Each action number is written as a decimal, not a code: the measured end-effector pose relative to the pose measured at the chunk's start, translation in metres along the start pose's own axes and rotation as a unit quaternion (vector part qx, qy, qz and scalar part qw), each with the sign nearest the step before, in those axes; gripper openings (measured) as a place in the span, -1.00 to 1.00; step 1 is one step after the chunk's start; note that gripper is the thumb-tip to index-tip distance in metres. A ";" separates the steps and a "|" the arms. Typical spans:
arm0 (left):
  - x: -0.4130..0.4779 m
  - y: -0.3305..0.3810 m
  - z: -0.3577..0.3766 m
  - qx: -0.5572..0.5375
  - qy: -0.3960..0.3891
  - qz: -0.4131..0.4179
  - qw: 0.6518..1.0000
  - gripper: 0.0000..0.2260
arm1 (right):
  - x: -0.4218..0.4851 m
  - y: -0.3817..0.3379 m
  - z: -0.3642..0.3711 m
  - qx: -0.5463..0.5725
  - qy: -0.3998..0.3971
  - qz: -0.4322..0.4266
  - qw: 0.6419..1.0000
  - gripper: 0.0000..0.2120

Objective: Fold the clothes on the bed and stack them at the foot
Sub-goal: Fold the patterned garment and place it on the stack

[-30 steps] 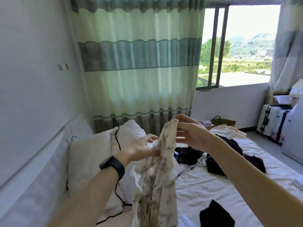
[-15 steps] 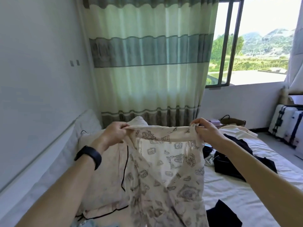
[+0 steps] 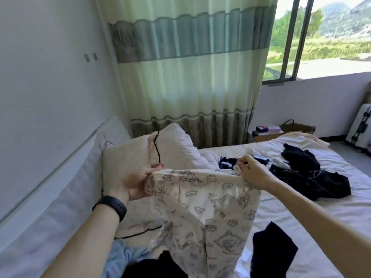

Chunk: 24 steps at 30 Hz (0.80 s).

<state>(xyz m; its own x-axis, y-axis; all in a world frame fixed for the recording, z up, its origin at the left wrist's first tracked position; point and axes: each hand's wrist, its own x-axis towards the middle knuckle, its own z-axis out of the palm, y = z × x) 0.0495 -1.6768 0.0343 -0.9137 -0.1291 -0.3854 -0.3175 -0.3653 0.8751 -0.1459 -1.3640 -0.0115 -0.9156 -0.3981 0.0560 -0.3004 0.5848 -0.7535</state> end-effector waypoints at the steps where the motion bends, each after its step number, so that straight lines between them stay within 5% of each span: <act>1: 0.001 -0.015 0.000 0.018 0.025 -0.013 0.999 -0.88 | -0.010 0.011 0.009 -0.007 -0.018 0.012 1.000 -0.79; 5: 0.004 -0.068 0.002 0.214 0.064 -0.062 0.973 -0.77 | -0.051 0.044 0.036 0.019 -0.049 0.004 0.999 -0.49; 12: -0.002 -0.093 0.004 0.528 -0.006 -0.069 0.846 -0.45 | -0.055 0.078 0.034 0.066 -0.140 -0.002 0.988 -0.95; 15: 0.004 -0.100 0.002 0.586 -0.019 -0.099 0.804 -0.58 | -0.050 0.101 0.021 0.140 -0.162 0.051 0.975 -0.92; 18: 0.018 -0.121 0.003 0.634 0.080 -0.043 0.768 -0.83 | -0.051 0.139 0.033 -0.011 -0.188 0.096 0.977 -0.77; 21: 0.026 -0.137 0.007 0.538 0.139 0.013 0.831 -0.79 | -0.064 0.166 0.062 -0.099 -0.194 0.125 0.968 -0.59; 24: 0.022 -0.128 0.002 0.378 0.078 -0.028 0.922 -0.70 | -0.064 0.169 0.072 0.096 -0.121 0.166 0.974 -0.57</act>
<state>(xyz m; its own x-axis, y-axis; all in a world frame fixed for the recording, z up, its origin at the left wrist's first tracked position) 0.0700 -1.6309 -0.0859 -0.8615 -0.2826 -0.4219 -0.5033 0.3641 0.7837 -0.1189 -1.2905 -0.1901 -0.8572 -0.3780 -0.3497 0.0780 0.5759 -0.8138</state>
